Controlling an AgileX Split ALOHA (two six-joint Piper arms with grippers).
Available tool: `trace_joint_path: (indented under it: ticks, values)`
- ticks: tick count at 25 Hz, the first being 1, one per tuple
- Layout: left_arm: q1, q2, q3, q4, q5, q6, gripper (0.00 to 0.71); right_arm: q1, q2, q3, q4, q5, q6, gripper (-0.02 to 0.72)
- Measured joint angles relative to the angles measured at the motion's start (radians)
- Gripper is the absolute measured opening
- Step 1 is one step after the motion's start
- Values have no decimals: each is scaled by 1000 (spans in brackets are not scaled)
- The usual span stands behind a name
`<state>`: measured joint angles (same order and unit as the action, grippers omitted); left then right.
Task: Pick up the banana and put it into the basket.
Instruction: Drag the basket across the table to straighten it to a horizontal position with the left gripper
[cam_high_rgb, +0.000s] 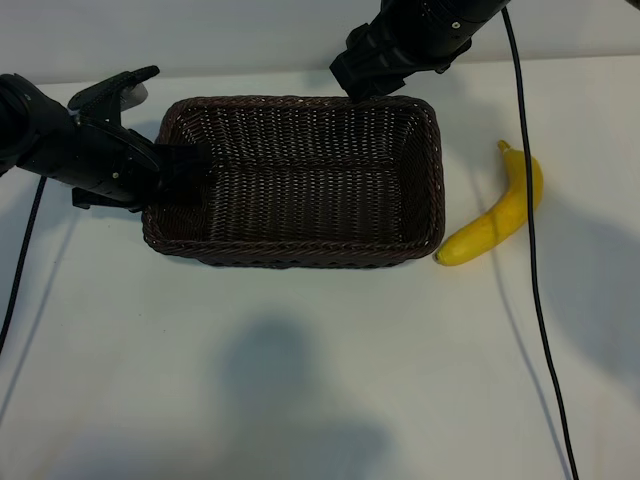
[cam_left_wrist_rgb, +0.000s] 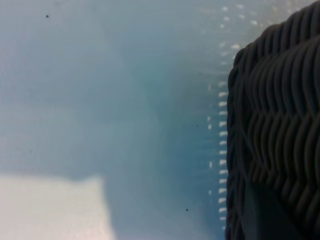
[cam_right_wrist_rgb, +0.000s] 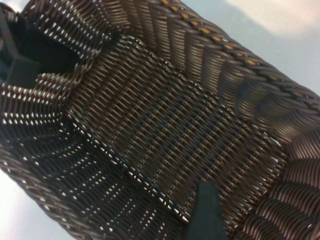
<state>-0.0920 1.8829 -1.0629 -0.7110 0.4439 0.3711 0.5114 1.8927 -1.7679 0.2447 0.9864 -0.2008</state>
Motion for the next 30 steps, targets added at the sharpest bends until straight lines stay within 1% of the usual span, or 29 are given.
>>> trace_joint_path:
  ticks: [4, 9, 23, 24, 25, 27, 28, 30]
  values:
    - [0, 1, 0, 0, -8, -2, 166, 0, 0, 0, 0, 0, 0, 563]
    - [0, 46, 0, -21, -8, -2, 166, 0, 0, 0, 0, 1, 0, 563]
    - [0, 48, -1, -26, -11, -2, 166, 0, 0, 0, -1, 1, 0, 563]
    - [0, 48, -1, -27, -10, -2, 179, 0, 0, 0, -1, 1, 0, 563]
    - [0, 48, -1, -31, -7, -2, 211, 0, 0, 0, -1, 1, 0, 563]
    - [0, 45, -1, -41, 3, -4, 323, 0, 0, 0, -1, 1, 0, 563]
    - [0, 40, -1, -44, 7, -5, 401, 0, 0, 0, -1, 1, 0, 563]
    - [0, 34, -1, -47, 18, -13, 533, 0, 0, 0, -1, 1, -1, 563]
